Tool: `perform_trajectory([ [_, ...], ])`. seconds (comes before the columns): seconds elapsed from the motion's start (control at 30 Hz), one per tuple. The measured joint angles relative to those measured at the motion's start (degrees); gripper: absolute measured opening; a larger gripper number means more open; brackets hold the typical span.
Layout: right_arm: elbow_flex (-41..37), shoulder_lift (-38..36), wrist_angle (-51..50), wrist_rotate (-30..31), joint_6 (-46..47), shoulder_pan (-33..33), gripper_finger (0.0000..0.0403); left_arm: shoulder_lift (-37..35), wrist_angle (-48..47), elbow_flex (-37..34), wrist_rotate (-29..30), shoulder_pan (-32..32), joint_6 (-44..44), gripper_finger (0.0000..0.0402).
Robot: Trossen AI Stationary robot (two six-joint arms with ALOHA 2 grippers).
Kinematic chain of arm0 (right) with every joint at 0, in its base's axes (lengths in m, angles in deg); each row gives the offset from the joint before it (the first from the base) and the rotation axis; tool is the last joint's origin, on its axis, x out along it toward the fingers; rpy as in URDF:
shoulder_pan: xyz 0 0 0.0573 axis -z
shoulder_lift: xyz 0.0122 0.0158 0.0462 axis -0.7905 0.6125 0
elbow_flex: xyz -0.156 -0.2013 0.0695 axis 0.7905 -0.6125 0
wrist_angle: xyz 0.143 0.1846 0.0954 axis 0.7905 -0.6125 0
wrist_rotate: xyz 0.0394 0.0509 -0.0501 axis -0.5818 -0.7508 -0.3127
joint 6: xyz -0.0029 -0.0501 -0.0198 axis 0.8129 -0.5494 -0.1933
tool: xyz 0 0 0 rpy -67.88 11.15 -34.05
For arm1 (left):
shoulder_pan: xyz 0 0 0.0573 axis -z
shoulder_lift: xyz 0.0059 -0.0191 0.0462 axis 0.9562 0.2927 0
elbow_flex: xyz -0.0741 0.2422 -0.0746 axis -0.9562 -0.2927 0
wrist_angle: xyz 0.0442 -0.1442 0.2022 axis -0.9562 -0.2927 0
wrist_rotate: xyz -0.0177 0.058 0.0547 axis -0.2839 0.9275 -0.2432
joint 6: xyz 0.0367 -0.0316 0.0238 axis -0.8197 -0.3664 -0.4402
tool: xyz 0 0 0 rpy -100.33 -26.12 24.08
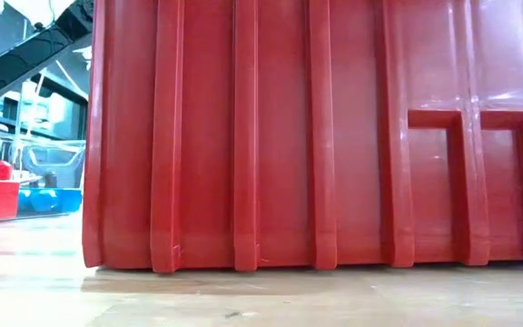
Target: Sort Items/Unsort Items
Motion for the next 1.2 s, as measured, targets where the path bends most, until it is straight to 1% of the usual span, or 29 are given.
perform_trajectory([
  [0.1,0.0,-0.27,0.1,-2.37,0.12,-0.02,0.0,0.81,-3.83,0.0,2.38,2.29,-5.85,0.0001],
  [0.2,-0.02,-0.28,0.13,-4.01,1.04,-0.57,0.0,2.07,-4.16,0.0,3.22,3.53,-8.6,0.0001],
  [0.37,1.03,-0.28,-0.02,-3.07,1.67,-1.4,0.0,3.95,-3.9,-0.02,6.73,4.78,-13.6,0.0001],
  [0.47,2.78,-0.28,-0.29,-0.98,2.1,-1.32,0.0,5.54,-3.91,0.0,9.21,4.97,-15.69,0.0001],
  [0.53,4.35,-0.3,-0.14,-0.13,2.09,-0.84,0.0,6.32,-3.97,-0.02,9.64,4.99,-17.26,0.0001],
  [0.67,7.2,-0.36,-0.15,-0.01,1.73,-0.04,0.0,8.12,-3.35,0.0,12.09,5.14,-19.42,0.0001],
  [0.77,8.03,-0.41,-0.37,-0.13,0.58,0.12,0.0,10.21,-0.22,-0.02,13.69,5.36,-18.87,0.0001],
  [0.9,7.84,-0.41,-0.24,-0.61,-2.54,0.36,0.0,11.88,8.93,-0.05,14.47,5.83,-12.56,0.0001],
  [0.93,7.8,-0.41,-0.22,-0.74,-2.87,0.47,0.0,11.97,9.84,-0.04,14.74,5.87,-11.58,0.0001],
  [1.07,7.78,-0.41,-0.08,-0.78,-3.07,0.57,0.0,12.05,8.33,-0.04,15.23,5.95,-10.96,0.0003],
  [1.2,7.76,-0.41,-0.05,-0.48,-3.94,0.55,0.0,11.77,7.89,-0.04,19.09,5.67,-5.83,0.0023],
])
